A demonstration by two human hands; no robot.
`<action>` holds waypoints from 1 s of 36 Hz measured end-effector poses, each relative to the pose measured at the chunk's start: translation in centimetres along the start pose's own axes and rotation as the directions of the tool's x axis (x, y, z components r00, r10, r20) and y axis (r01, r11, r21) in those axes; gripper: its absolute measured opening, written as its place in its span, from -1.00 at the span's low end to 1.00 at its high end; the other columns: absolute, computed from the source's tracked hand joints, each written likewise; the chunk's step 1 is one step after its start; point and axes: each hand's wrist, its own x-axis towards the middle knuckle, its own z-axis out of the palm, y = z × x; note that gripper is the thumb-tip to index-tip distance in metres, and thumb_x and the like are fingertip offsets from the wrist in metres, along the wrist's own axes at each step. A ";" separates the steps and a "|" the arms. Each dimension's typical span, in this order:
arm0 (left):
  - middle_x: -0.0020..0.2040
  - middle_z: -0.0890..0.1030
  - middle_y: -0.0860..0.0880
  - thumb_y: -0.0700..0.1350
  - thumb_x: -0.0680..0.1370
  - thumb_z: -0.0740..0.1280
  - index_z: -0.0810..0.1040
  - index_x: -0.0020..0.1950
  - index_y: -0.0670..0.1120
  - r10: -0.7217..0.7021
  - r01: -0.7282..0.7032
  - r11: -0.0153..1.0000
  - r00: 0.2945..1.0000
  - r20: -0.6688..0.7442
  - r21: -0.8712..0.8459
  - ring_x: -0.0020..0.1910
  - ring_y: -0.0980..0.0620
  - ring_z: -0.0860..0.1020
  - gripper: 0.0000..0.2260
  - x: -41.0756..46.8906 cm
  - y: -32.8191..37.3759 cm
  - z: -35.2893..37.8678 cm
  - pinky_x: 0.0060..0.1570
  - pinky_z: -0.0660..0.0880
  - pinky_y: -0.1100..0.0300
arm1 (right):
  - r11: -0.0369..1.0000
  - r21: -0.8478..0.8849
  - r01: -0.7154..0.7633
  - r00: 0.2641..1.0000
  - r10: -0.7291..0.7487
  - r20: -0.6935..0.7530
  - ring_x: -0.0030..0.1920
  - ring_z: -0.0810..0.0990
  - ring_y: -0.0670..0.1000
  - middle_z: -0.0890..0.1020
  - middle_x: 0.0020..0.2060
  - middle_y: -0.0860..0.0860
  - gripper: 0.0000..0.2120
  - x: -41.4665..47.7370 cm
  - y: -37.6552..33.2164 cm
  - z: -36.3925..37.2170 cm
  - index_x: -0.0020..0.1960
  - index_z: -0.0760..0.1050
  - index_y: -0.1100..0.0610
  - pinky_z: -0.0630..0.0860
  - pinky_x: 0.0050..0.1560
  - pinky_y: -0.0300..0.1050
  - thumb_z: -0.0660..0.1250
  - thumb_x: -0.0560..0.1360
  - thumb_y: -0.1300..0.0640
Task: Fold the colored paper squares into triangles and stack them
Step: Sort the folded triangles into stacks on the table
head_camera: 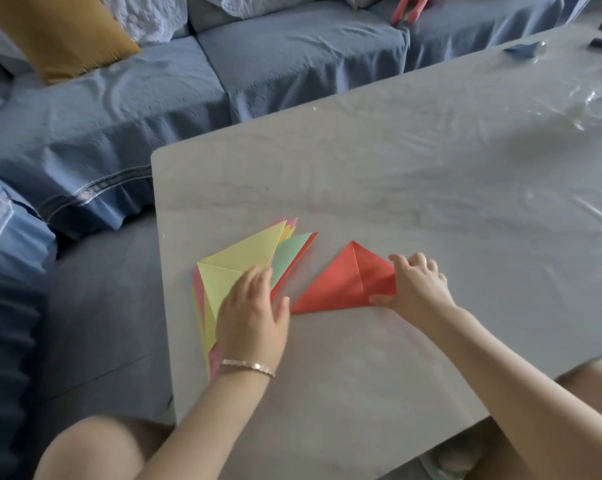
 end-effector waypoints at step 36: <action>0.34 0.44 -0.03 -0.09 0.35 0.51 0.41 0.33 -0.04 -0.500 0.593 0.749 0.798 0.336 -0.295 0.31 -0.02 0.40 -0.42 1.0 -4.0 -0.8 0.23 0.34 0.13 | 0.949 0.286 -0.133 0.858 0.255 -0.446 0.30 0.26 0.23 0.34 0.29 0.22 -0.47 1.3 6.0 -2.1 0.38 0.30 0.14 0.22 0.26 0.06 0.36 0.45 0.12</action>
